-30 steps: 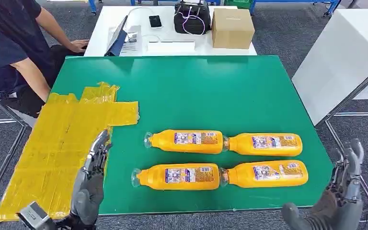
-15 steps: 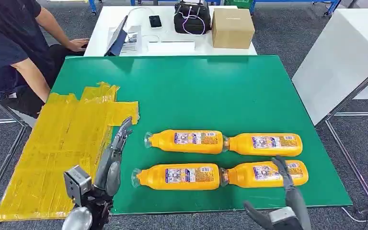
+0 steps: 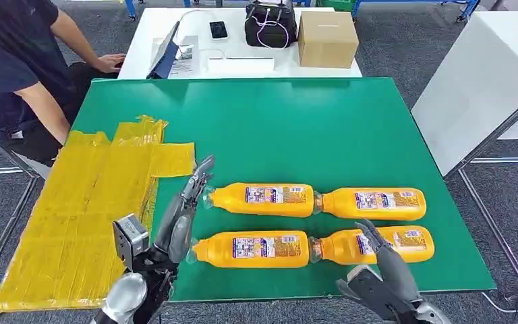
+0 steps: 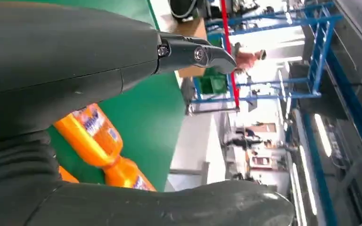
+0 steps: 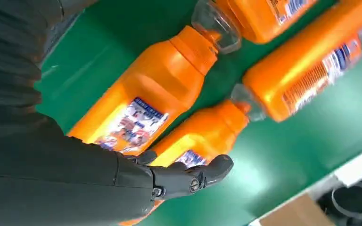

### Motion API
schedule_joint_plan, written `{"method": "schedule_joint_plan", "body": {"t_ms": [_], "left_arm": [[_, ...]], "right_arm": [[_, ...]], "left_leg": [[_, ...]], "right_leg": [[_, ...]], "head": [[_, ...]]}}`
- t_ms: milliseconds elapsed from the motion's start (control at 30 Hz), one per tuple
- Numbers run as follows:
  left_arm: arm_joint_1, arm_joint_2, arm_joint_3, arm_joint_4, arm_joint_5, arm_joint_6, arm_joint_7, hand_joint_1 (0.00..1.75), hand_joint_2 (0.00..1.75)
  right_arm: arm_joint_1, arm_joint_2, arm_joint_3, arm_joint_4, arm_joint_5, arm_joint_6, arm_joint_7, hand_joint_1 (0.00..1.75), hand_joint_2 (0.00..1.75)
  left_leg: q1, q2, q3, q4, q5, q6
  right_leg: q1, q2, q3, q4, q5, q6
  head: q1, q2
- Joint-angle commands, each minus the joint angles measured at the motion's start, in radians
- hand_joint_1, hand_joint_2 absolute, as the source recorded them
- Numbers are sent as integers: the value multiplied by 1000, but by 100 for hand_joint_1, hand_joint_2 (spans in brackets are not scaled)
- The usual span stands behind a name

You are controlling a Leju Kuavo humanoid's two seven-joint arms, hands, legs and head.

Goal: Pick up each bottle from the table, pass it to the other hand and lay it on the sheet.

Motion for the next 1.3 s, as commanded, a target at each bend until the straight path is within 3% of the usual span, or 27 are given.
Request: {"method": "schedule_joint_plan", "body": {"t_ms": [33, 400, 567, 800, 1000, 1300], "left_arm": [[-56, 10, -47, 57, 13, -7, 7, 0, 0], [-60, 11, -47, 57, 15, -13, 16, 0, 0], [-71, 5, -49, 60, 19, -19, 18, 0, 0], [-71, 5, -48, 55, 22, -19, 18, 0, 0], [-64, 4, -18, 34, 53, 0, 7, 0, 0], [-83, 0, -31, 32, 71, 10, 6, 0, 0]], "right_arm": [[-152, 109, -16, 197, 54, 84, -1, 0, 175], [-207, 180, 25, 202, 166, 108, -10, 0, 175], [-265, 190, 82, 235, 203, 145, 0, 0, 175], [-270, 191, 91, 240, 206, 148, 1, 0, 175], [-289, 226, 183, 260, 241, 179, 20, 0, 175], [-398, 240, 298, 407, 213, 221, -6, 0, 175]], "left_leg": [[1, 3, 3, -1, 1, -1], [0, 2, 4, -1, 0, -1], [0, 3, 4, -1, 0, 0], [0, 0, 2, -1, 1, 0], [0, 2, 3, -1, 0, -1], [0, 2, 2, 0, 1, 0]], "right_leg": [[1, 2, 3, -2, 1, -1], [1, 1, 4, -1, 0, -1], [0, 3, 4, -1, 0, -1], [0, 1, 2, -1, 0, 0], [0, 2, 3, -1, 0, -1], [0, 2, 2, 0, 0, 0]], "head": [[0, 0], [0, 0], [0, 0], [0, 0], [0, 0], [0, 0]]}}
